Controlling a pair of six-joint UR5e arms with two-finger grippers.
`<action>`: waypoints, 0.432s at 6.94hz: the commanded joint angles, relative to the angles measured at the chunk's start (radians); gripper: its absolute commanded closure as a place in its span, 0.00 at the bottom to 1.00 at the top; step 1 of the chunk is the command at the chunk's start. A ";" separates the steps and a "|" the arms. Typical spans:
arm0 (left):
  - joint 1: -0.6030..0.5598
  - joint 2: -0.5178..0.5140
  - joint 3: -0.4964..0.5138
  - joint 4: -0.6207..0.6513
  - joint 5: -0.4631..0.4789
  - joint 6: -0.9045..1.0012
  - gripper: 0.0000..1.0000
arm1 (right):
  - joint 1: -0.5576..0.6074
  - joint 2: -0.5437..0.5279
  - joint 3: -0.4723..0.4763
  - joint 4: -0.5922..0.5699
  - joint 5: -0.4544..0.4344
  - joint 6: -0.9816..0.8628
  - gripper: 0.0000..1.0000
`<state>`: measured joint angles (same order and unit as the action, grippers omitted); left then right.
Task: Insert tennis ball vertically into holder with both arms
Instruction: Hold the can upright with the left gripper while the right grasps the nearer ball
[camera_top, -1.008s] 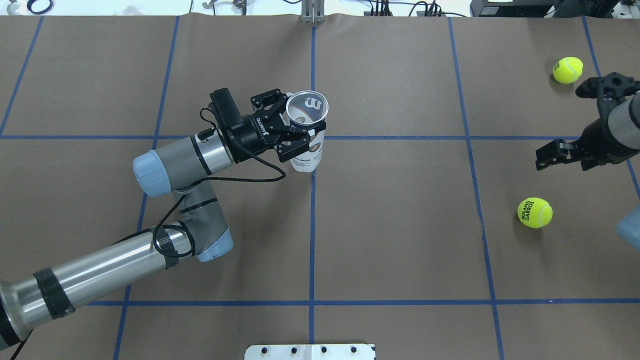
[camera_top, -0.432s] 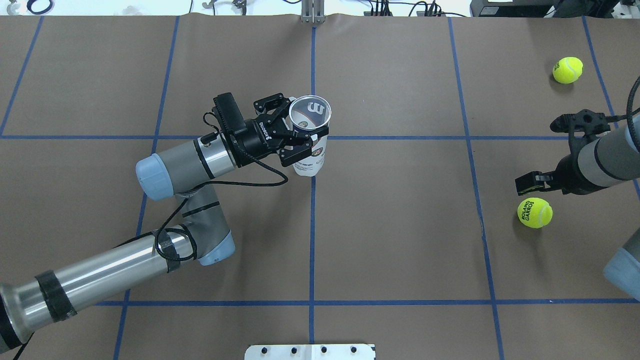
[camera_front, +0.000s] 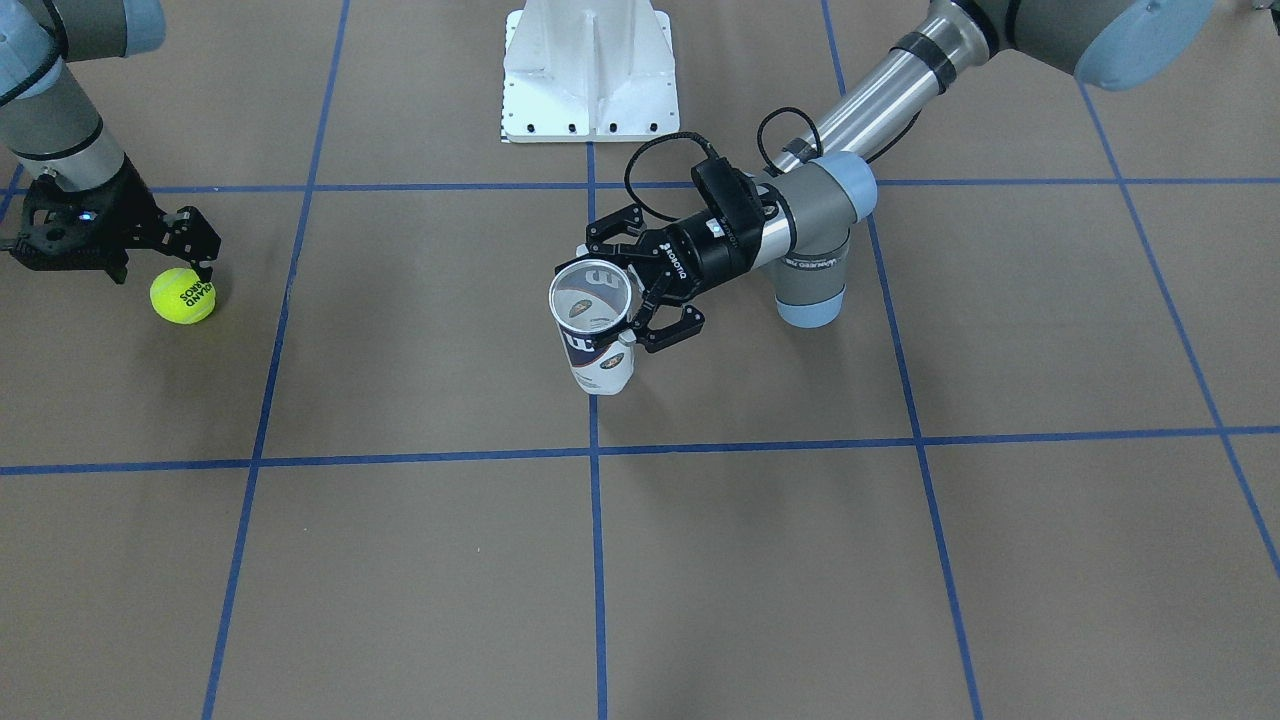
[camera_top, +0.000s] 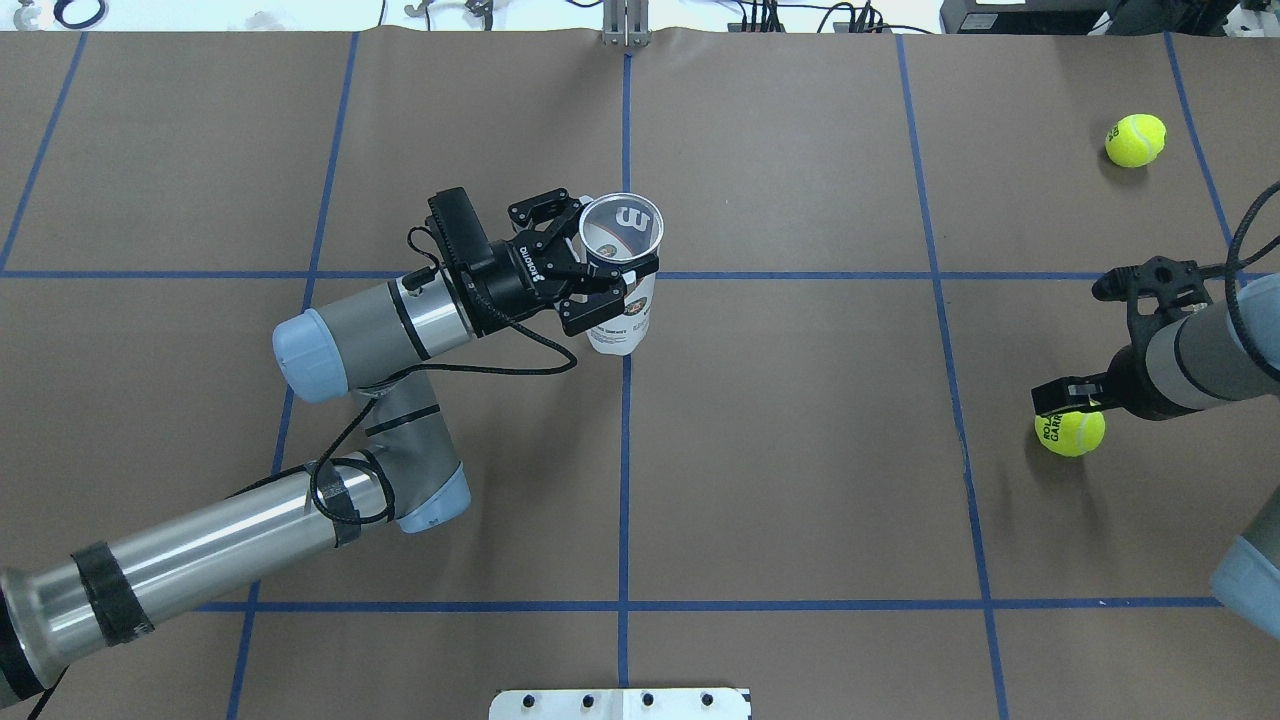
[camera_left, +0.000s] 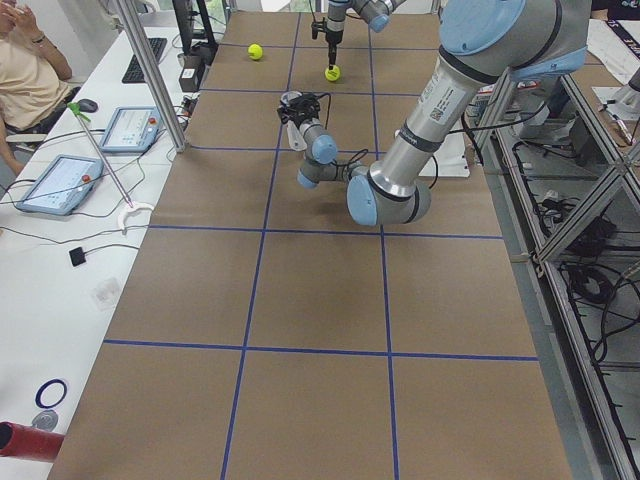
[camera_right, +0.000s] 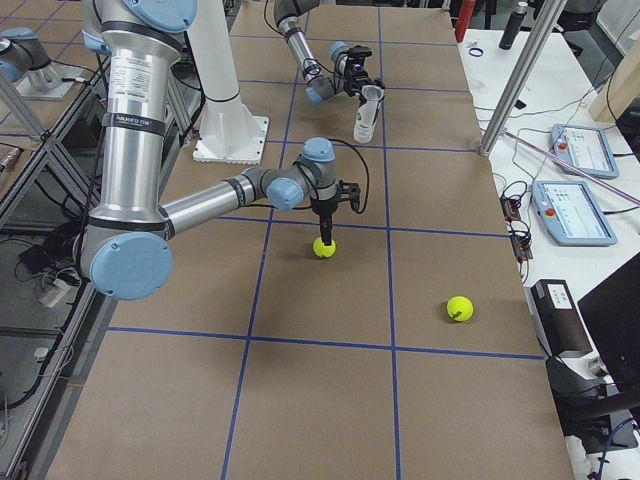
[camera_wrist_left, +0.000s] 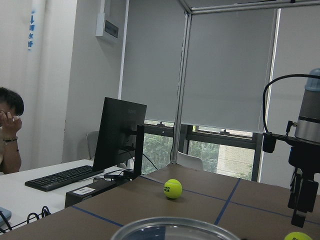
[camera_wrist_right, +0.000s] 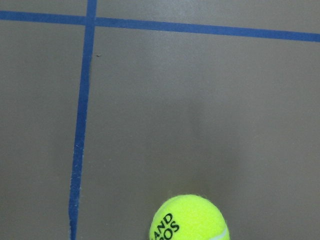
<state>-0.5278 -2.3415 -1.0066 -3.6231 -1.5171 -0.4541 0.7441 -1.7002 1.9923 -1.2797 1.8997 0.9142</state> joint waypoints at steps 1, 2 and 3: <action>0.000 0.001 0.000 0.000 0.000 0.002 0.18 | -0.048 -0.001 -0.029 0.002 -0.065 0.000 0.00; 0.002 0.001 0.000 0.000 0.000 0.000 0.18 | -0.066 -0.001 -0.036 0.002 -0.092 0.000 0.01; 0.002 0.001 -0.001 0.000 0.000 0.000 0.18 | -0.080 0.004 -0.049 0.002 -0.102 0.002 0.02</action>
<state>-0.5266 -2.3409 -1.0065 -3.6233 -1.5171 -0.4537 0.6839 -1.7002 1.9573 -1.2778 1.8183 0.9146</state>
